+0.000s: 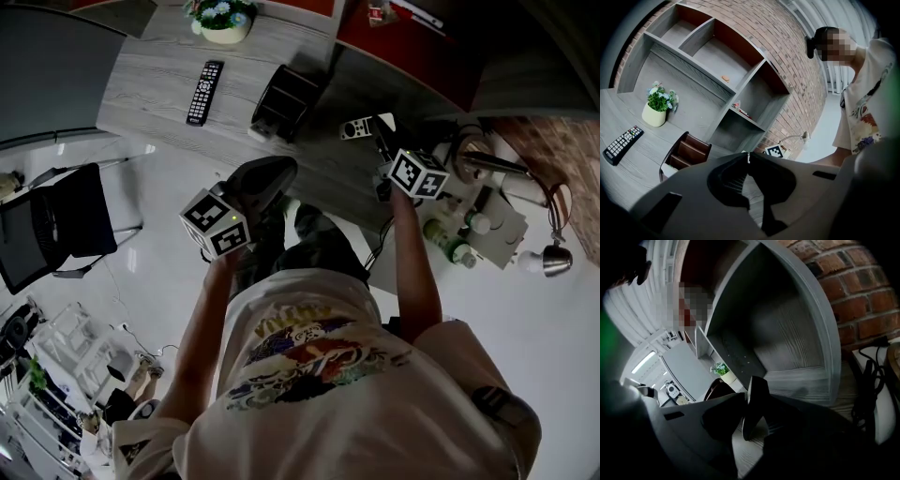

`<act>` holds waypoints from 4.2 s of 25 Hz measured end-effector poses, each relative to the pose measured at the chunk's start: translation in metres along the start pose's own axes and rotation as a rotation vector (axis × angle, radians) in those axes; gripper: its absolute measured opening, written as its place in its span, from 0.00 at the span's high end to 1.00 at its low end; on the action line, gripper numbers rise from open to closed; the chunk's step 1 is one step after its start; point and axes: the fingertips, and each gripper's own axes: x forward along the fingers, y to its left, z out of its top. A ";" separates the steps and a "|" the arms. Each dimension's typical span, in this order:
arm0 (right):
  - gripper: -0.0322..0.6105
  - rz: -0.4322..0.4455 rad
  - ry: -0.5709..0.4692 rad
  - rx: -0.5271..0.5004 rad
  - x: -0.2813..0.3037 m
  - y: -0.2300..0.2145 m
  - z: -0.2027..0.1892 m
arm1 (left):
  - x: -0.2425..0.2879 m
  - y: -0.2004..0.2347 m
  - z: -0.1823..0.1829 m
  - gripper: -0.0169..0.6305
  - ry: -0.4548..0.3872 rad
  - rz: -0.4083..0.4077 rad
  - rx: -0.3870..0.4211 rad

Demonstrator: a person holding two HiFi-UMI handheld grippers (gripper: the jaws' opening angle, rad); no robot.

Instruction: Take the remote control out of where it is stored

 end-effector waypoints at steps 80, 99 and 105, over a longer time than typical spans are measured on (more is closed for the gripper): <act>0.93 0.183 0.185 -0.723 -0.005 0.167 -0.015 | -0.070 0.040 0.084 0.96 -0.228 0.198 0.137; 0.66 0.235 0.316 -0.773 0.044 0.241 -0.059 | -0.131 0.081 0.080 0.96 -0.173 0.165 0.060; 0.61 0.189 0.347 -0.827 0.061 0.245 -0.072 | -0.149 0.097 0.073 0.96 -0.145 0.150 0.031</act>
